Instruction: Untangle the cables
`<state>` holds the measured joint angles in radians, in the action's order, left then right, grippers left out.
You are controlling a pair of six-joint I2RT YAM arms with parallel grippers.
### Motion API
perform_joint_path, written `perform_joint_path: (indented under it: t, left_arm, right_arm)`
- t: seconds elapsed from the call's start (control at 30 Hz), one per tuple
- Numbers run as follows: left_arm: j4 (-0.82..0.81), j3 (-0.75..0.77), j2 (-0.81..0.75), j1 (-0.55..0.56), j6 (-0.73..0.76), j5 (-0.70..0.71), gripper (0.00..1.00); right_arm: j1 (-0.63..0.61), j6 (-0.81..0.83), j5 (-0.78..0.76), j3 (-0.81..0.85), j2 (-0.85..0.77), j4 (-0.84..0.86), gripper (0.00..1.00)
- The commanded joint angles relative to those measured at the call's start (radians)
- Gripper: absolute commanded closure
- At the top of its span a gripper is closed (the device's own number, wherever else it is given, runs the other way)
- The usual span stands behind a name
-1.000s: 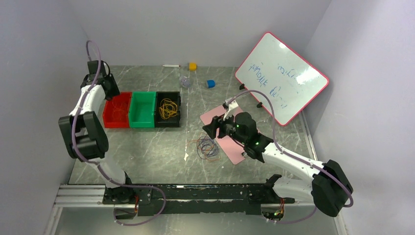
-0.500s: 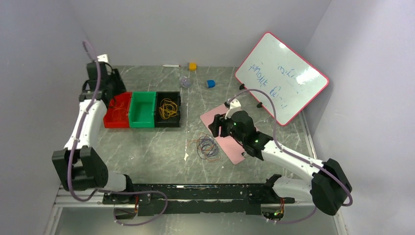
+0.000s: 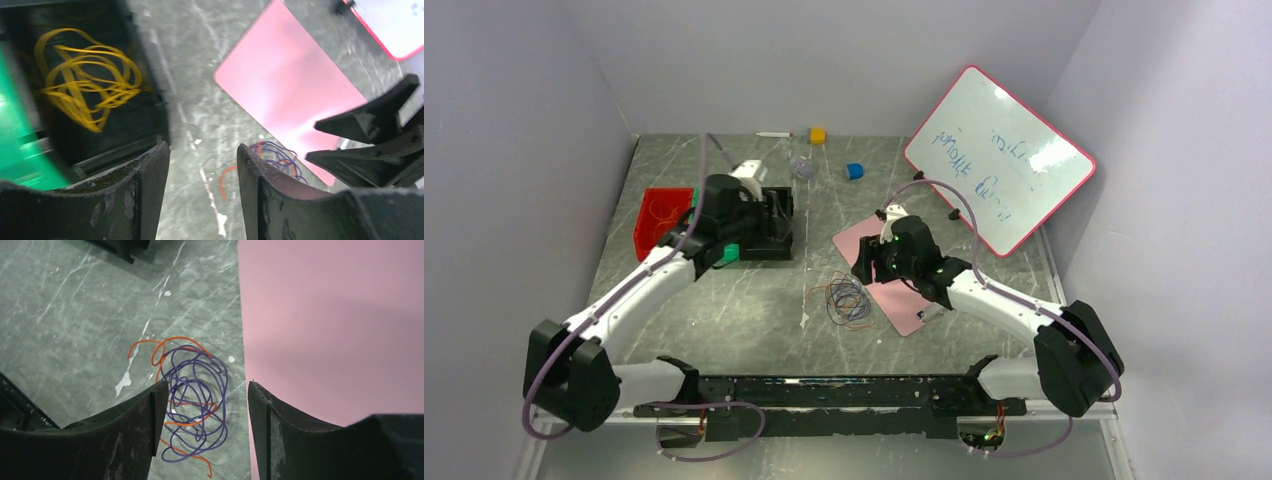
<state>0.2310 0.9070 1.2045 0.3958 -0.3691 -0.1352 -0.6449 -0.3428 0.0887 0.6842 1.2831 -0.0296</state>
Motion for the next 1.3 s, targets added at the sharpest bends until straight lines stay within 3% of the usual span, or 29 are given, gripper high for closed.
perform_joint_path:
  t: [0.0,0.37,0.67,0.93,1.07,1.27]
  left_arm:
    - [-0.125,0.011,0.082,0.134,-0.016,-0.059,0.43]
    - [-0.114,0.12,0.354,0.342,0.067,0.056,0.46]
    - [-0.112,0.13,0.452,0.385,0.072,0.056,0.49]
    - [-0.071,0.141,0.491,0.399,0.082,0.08,0.53]
    - [-0.058,0.131,0.486,0.399,0.079,0.105,0.58]
    - [-0.062,0.137,0.484,0.399,0.076,0.085,0.76]
  right_arm:
    - [0.011,0.005,0.136,-0.001,0.03,0.001,0.37]
    - [0.011,-0.029,0.163,-0.065,0.117,0.088,0.43]
    - [0.01,-0.042,0.103,-0.109,0.135,0.116,0.52]
    - [0.012,-0.044,0.105,-0.122,0.146,0.132,0.53]
    - [0.012,-0.037,0.1,-0.12,0.146,0.131,0.53]
    - [0.012,-0.035,0.105,-0.12,0.147,0.14,0.53]
